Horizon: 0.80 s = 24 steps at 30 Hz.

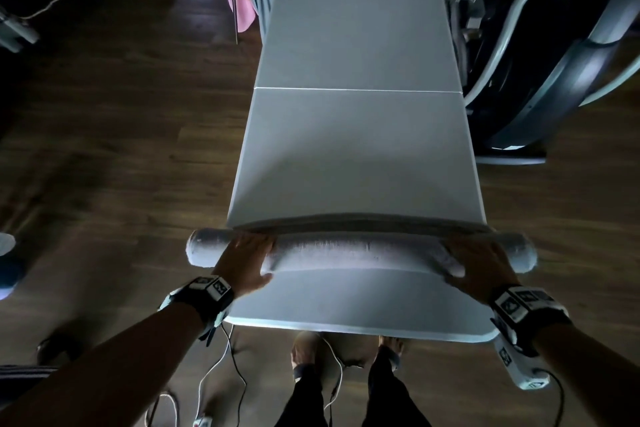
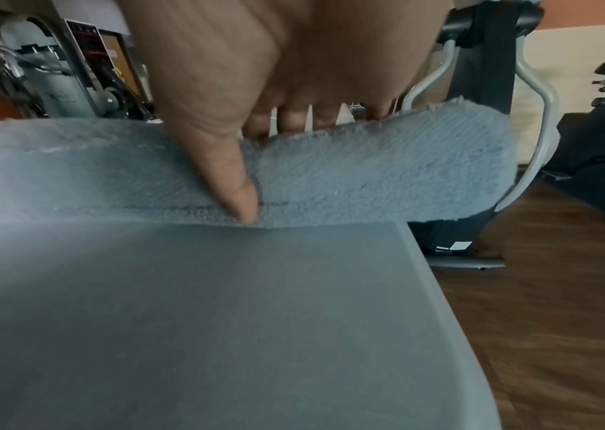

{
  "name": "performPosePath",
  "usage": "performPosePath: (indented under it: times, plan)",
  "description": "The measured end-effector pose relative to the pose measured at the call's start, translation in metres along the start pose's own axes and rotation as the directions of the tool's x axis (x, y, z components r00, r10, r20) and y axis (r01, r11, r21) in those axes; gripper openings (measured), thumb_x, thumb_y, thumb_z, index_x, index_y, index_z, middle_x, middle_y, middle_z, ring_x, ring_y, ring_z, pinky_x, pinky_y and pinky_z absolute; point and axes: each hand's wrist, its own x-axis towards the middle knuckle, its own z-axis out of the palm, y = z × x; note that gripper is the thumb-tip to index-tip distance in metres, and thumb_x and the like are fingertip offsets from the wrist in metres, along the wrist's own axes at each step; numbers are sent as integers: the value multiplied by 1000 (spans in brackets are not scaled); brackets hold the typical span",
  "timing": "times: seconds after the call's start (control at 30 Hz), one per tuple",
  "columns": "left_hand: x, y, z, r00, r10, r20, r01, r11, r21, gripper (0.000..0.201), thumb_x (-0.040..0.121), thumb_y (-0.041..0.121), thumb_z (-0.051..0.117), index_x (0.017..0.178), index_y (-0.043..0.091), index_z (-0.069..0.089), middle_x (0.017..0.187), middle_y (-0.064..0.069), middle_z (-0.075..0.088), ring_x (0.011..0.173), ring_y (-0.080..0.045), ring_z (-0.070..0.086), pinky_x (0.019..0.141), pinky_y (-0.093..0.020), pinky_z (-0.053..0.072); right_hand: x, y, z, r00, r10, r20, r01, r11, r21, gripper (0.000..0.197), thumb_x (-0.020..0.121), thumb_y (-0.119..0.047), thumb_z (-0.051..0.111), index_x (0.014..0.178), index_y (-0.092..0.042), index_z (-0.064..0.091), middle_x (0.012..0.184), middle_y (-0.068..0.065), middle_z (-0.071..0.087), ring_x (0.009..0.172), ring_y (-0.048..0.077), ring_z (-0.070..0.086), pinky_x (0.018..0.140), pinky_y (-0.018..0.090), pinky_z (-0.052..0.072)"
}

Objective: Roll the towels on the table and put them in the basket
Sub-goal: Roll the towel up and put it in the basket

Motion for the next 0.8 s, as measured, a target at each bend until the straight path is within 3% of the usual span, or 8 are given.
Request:
performPosePath:
  times: [0.07, 0.13, 0.23, 0.3, 0.4, 0.57, 0.7, 0.8]
  plan:
    - [0, 1, -1, 999, 7, 45, -9, 999, 46, 23, 61, 31, 69, 78, 18, 62, 81, -2, 67, 83, -27, 65, 80, -40, 50, 0, 5, 6, 1000, 10, 29, -8, 998, -62, 58, 74, -52, 56, 130, -38, 51, 129, -6, 58, 123, 21, 47, 105, 45, 31]
    - [10, 2, -9, 998, 1, 63, -4, 999, 51, 27, 64, 42, 57, 74, 18, 65, 76, -2, 68, 76, -27, 66, 74, -36, 49, 10, 5, -6, 999, 26, 35, -24, 998, -63, 49, 79, -53, 52, 126, -39, 53, 125, -6, 61, 121, 20, 51, 104, 44, 32]
    - [33, -6, -18, 994, -11, -106, 15, 999, 42, 51, 80, 44, 37, 106, 11, 65, 102, -10, 67, 92, -32, 63, 83, -39, 47, 33, 7, -25, 998, 51, -33, -50, 998, 32, 45, 91, -50, 42, 134, -38, 44, 138, -6, 51, 129, 20, 42, 108, 48, 22]
    - [42, -14, -19, 985, -62, -160, 65, 998, 12, 54, 89, 43, 43, 126, 5, 54, 121, -14, 61, 107, -32, 58, 92, -44, 46, 47, 13, -30, 996, 57, -65, -49, 992, 116, 52, 94, -45, 38, 144, -36, 29, 153, -7, 32, 139, 19, 29, 113, 53, 11]
    - [45, -25, -12, 999, -45, -18, 46, 997, 66, 69, 79, 51, 64, 132, 10, 48, 125, -9, 58, 114, -30, 56, 95, -44, 44, 52, 21, -33, 998, 41, 56, -46, 995, 85, 73, 88, -62, 43, 150, -34, 17, 157, -9, 19, 144, 17, 17, 113, 56, -1]
    - [52, -18, -14, 996, -89, 13, 88, 994, 69, 51, 60, 16, 84, 105, 9, 63, 85, -13, 68, 78, -34, 66, 72, -41, 54, 47, 19, -24, 999, 27, 25, -27, 1000, 8, 62, 87, -57, 49, 142, -33, 35, 141, -7, 47, 130, 19, 42, 108, 53, 21]
    - [58, -9, -17, 970, -232, 73, 231, 973, 16, 40, 86, 30, 63, 119, 11, 56, 105, -15, 67, 97, -35, 64, 79, -40, 51, 41, 1, -19, 990, 131, 59, -140, 972, 188, 57, 85, -49, 57, 135, -25, 44, 128, 5, 58, 114, 28, 56, 98, 41, 40]
    - [50, 21, -14, 930, -347, 122, 358, 931, -77, 43, 91, 38, 56, 121, 8, 51, 118, -17, 62, 106, -37, 60, 85, -40, 48, 32, -23, -15, 971, 200, 128, -233, 909, 347, 55, 85, -41, 60, 132, -17, 46, 123, 15, 58, 110, 34, 57, 91, 38, 44]
